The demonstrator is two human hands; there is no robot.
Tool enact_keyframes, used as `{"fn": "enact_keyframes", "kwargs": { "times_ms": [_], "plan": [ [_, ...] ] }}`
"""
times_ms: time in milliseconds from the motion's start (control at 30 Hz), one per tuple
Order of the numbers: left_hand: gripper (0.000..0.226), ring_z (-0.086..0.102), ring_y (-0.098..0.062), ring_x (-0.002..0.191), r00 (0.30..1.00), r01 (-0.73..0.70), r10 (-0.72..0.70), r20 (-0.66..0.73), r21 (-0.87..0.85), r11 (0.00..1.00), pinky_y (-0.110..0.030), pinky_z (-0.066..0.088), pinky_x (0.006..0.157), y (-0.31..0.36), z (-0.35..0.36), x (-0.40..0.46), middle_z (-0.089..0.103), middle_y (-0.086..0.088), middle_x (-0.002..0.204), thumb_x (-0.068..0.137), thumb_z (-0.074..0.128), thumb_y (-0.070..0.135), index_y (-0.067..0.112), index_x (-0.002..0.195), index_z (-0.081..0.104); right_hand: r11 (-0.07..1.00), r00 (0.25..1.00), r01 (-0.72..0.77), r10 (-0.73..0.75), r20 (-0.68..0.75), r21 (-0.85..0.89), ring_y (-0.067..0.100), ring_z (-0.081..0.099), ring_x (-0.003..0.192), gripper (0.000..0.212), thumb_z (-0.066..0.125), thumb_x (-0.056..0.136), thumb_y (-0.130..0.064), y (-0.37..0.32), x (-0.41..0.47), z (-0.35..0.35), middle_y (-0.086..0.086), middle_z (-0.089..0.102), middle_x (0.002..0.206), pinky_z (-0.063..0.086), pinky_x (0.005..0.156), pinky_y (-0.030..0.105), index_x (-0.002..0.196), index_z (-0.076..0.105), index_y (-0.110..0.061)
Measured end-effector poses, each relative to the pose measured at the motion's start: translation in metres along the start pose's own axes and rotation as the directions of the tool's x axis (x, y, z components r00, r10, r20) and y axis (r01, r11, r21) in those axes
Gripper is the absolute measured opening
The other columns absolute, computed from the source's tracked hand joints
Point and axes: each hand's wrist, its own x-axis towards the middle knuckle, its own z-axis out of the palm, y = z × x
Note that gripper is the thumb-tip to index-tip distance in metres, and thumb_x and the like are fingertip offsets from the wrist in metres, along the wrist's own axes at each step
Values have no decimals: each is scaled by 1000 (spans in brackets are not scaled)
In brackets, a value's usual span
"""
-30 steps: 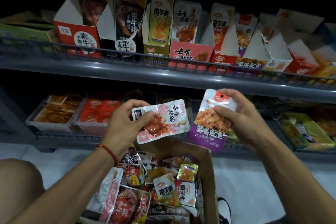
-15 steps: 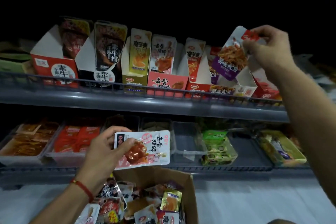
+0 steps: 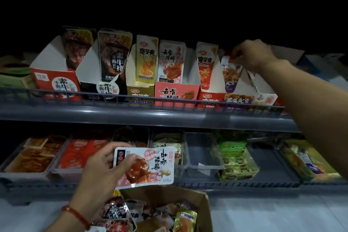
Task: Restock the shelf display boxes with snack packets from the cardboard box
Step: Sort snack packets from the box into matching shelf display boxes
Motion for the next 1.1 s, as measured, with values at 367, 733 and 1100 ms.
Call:
{"fn": "enact_keyframes", "kwargs": {
  "times_ms": [367,733,1100],
  "plan": [
    [16,75,-9,84,999,21,-19,-28,39,999,-31,59,73,1,6,2,78,7,91,84,75,16,24,96,72,978,990,54,-78,-116,-201,36,62,88,19,61,100,-15,-1,17,21,22,64,104,51,78,45,115,62,-4],
    [26,70,-25,95,989,-83,98,106,-139,987,-39,54,85,11,6,3,76,-6,96,95,60,3,23,86,75,773,906,263,-403,127,577,-3,62,95,15,58,101,-32,-107,-119,-12,-16,66,106,52,87,21,112,67,-28],
    [8,66,-29,112,971,-179,206,120,-208,962,-53,53,97,14,-11,-7,74,-4,115,91,66,13,17,91,73,64,499,-775,-547,672,628,30,65,111,59,63,91,-57,-167,-231,42,16,68,129,51,97,47,134,64,-17]
  ]
}}
